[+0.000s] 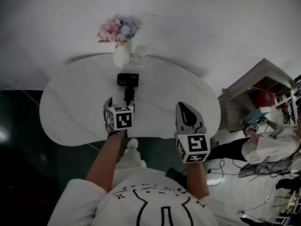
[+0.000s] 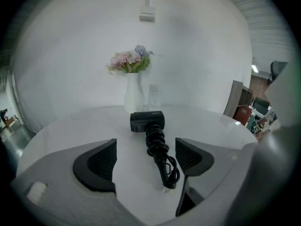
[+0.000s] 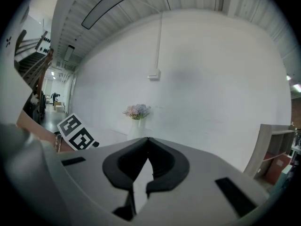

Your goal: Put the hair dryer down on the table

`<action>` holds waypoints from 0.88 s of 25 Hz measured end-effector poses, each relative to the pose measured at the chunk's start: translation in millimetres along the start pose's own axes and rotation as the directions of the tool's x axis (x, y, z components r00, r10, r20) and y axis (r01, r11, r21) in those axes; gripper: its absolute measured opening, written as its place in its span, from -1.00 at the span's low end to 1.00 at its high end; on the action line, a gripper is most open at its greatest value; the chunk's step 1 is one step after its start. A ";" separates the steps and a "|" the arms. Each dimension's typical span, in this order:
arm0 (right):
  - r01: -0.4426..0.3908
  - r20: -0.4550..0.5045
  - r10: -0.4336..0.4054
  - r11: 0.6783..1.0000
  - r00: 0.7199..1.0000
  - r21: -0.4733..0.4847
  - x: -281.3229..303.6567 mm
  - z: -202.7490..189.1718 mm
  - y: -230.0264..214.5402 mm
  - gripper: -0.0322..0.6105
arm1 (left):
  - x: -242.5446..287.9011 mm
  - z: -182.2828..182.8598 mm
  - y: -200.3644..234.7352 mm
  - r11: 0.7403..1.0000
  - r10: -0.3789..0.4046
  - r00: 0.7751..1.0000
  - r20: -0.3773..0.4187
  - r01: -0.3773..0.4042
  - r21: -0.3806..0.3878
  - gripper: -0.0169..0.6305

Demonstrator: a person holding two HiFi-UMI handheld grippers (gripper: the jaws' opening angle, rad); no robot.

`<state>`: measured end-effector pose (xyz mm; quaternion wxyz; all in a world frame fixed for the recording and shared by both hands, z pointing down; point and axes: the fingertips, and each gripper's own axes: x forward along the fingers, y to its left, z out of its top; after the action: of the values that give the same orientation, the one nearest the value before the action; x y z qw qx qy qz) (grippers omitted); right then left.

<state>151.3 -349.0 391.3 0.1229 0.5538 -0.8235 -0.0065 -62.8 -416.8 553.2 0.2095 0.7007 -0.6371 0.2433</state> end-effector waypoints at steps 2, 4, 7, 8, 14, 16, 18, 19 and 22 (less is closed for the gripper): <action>-0.008 0.015 0.008 1.000 1.000 -0.001 -9.8 3.5 4.1 -0.90 | -15.4 1.0 4.3 1.000 -0.002 1.000 0.027 0.002 -0.003 0.20; -0.013 0.031 0.013 1.000 0.999 0.000 -17.9 7.4 7.9 -0.90 | -30.8 4.1 10.4 1.000 -0.016 0.998 0.067 0.016 -0.005 0.19; -0.019 0.049 0.019 1.000 0.999 -0.001 -31.0 11.4 12.1 -0.90 | -55.8 7.1 23.0 0.999 -0.029 0.990 0.137 0.031 -0.016 0.19; -0.020 0.052 0.021 1.000 0.998 -0.002 -34.7 12.3 13.3 -0.90 | -64.8 8.4 27.8 0.999 -0.028 0.987 0.160 0.031 -0.018 0.19; -0.036 0.085 0.037 0.999 0.996 -0.009 -48.7 23.3 22.1 -0.90 | -112.0 21.6 57.6 1.000 -0.005 0.964 0.267 0.013 -0.027 0.19; -0.035 0.097 0.036 0.999 0.995 -0.014 -51.7 27.5 24.8 -0.90 | -125.2 27.2 66.8 0.999 -0.008 0.952 0.306 0.022 -0.040 0.19; -0.027 0.110 0.028 1.000 0.993 -0.016 -53.0 32.9 26.1 -0.90 | -137.2 35.2 76.1 0.999 -0.008 0.940 0.342 0.021 -0.036 0.19; -0.021 0.117 0.023 1.000 0.993 -0.014 -53.2 35.5 25.8 -0.90 | -142.4 39.4 80.4 0.999 -0.006 0.934 0.356 0.017 -0.029 0.19; -0.006 0.130 0.006 1.000 0.991 -0.001 -51.0 43.2 22.4 -0.90 | -157.0 54.9 89.9 1.000 -0.004 0.917 0.399 0.006 -0.003 0.19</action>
<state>140.1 -299.2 342.7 0.0691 0.5498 -0.8313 -0.0427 -159.1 -334.8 412.7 0.0773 0.7368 -0.6651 0.0938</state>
